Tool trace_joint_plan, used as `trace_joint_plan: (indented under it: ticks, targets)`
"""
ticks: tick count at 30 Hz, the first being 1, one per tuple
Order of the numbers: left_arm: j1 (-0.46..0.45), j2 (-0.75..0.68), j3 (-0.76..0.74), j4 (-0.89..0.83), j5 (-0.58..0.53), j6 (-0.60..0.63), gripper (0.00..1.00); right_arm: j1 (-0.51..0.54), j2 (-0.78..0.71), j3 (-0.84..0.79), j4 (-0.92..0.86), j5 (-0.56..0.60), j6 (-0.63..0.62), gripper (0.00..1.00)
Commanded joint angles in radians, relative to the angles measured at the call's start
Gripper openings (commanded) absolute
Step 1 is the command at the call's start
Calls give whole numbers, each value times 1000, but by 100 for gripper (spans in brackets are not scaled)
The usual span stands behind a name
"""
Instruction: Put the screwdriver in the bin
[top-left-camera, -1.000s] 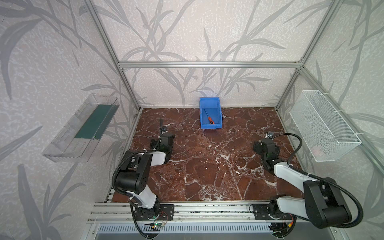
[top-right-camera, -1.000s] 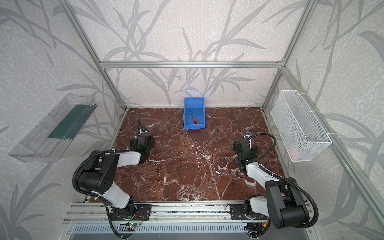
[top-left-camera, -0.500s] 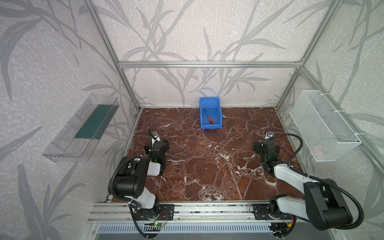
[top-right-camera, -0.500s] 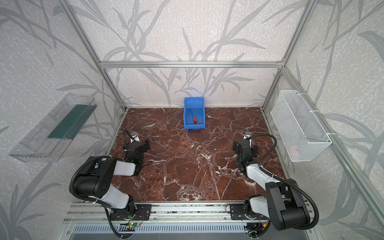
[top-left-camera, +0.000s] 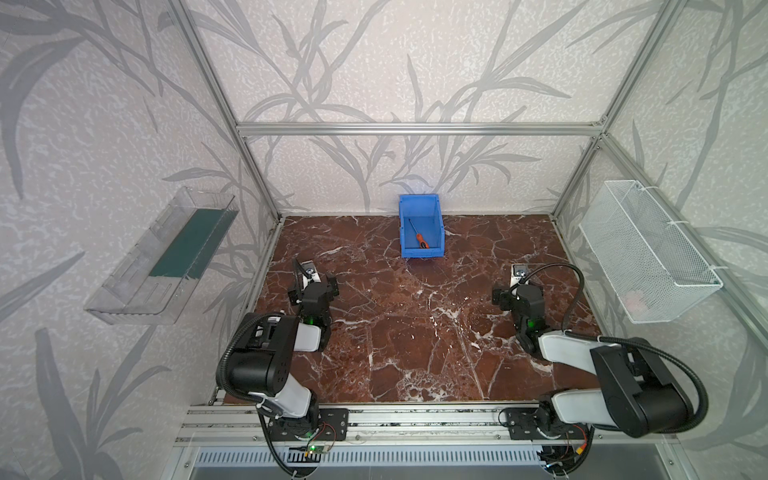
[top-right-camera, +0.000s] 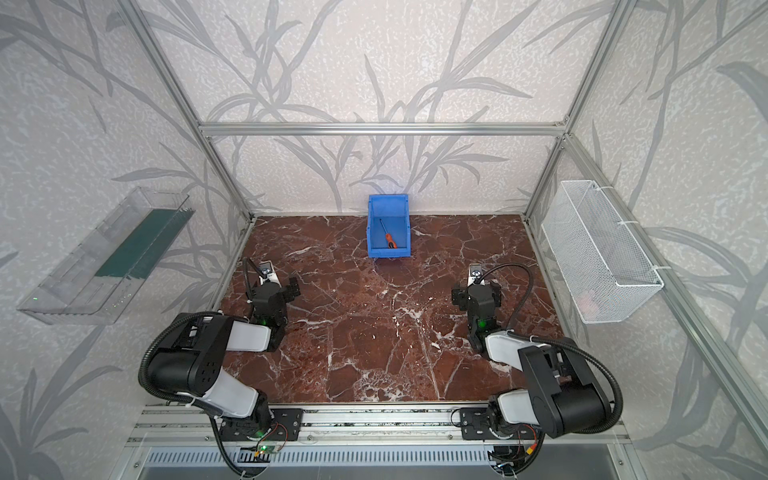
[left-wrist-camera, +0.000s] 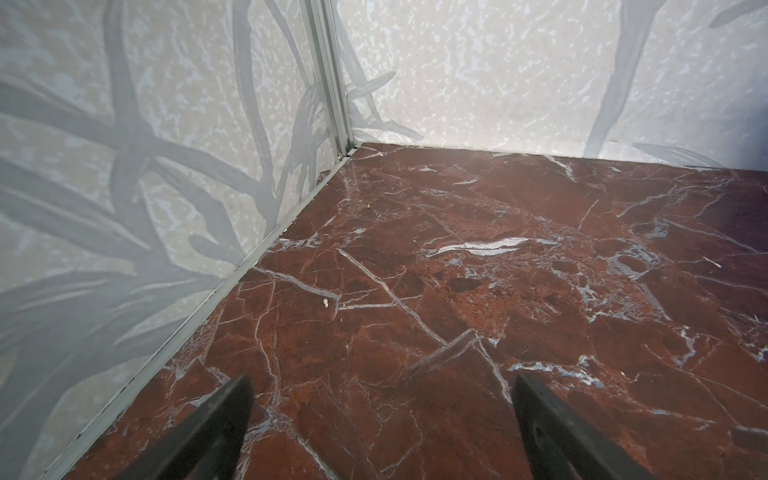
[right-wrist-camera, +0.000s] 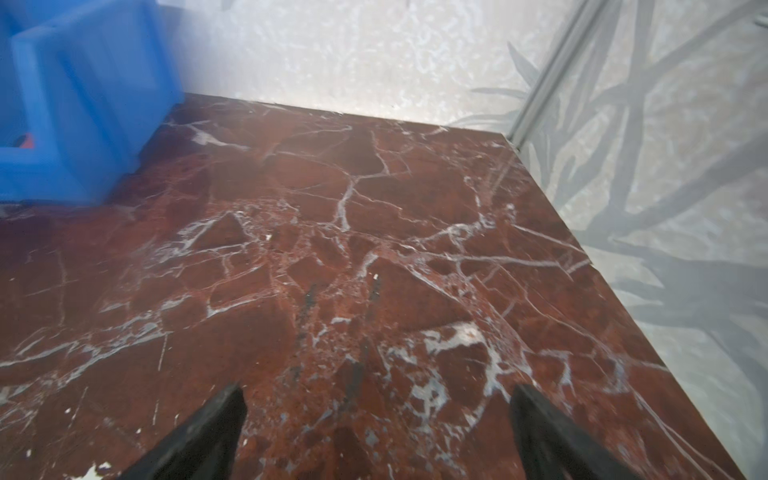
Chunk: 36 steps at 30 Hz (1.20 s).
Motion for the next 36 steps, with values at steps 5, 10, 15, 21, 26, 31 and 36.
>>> trace_joint_plan:
  ticks: [5, 10, 15, 21, 26, 31, 36]
  targets:
    - [6, 9, -5, 26, 0, -4, 99, 4, 243, -122, 596, -107, -140, 99]
    - [6, 9, -5, 26, 0, -4, 99, -2, 230, -81, 521, -109, -131, 99]
    - [5, 9, -3, 26, -1, -4, 99, -4, 222, -76, 497, -107, -128, 99]
    - [6, 9, -5, 26, 2, -4, 99, -3, 225, -66, 488, -80, -123, 99]
    - [6, 9, -4, 26, 1, -4, 99, -12, 207, -34, 403, -90, -108, 99]
    - [4, 9, -5, 27, 1, -4, 99, -18, 203, -25, 381, -97, -105, 99]
    - [6, 9, -5, 26, 1, -4, 99, -25, 199, -16, 358, -110, -98, 99]
